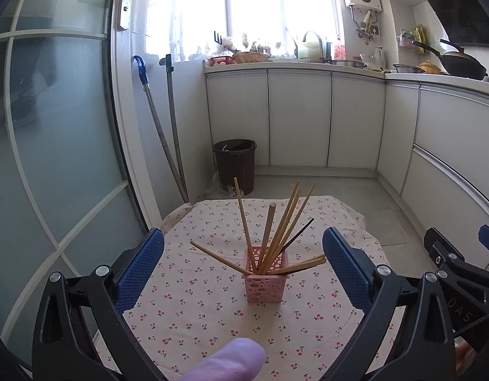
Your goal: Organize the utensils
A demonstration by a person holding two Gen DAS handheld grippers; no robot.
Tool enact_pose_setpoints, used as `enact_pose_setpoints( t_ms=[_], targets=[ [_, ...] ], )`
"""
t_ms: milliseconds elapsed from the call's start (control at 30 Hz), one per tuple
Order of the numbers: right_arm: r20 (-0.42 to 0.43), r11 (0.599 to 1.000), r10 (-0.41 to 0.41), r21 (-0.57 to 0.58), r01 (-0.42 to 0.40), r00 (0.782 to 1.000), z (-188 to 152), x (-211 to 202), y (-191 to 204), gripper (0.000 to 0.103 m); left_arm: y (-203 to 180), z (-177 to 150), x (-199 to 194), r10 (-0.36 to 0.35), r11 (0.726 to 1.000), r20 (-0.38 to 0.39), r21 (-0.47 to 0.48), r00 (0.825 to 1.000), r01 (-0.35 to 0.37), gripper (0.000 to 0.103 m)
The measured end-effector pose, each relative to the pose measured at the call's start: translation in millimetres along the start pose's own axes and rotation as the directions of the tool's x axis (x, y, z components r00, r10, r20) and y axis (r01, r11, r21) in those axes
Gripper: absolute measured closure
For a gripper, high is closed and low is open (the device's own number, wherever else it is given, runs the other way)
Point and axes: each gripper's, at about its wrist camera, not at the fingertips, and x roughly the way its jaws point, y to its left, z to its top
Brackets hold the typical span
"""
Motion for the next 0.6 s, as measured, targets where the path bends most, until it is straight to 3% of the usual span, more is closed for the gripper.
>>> enact_pose_setpoints(
  t_ms=[600],
  targets=[
    [-0.009, 1.000, 0.004, 0.006, -0.004, 1.000, 0.8, 2.6, -0.5, 0.007, 2.3, 0.3, 3.2, -0.006, 1.000, -0.020, -0.005, 1.000, 0.006, 0.007]
  ],
)
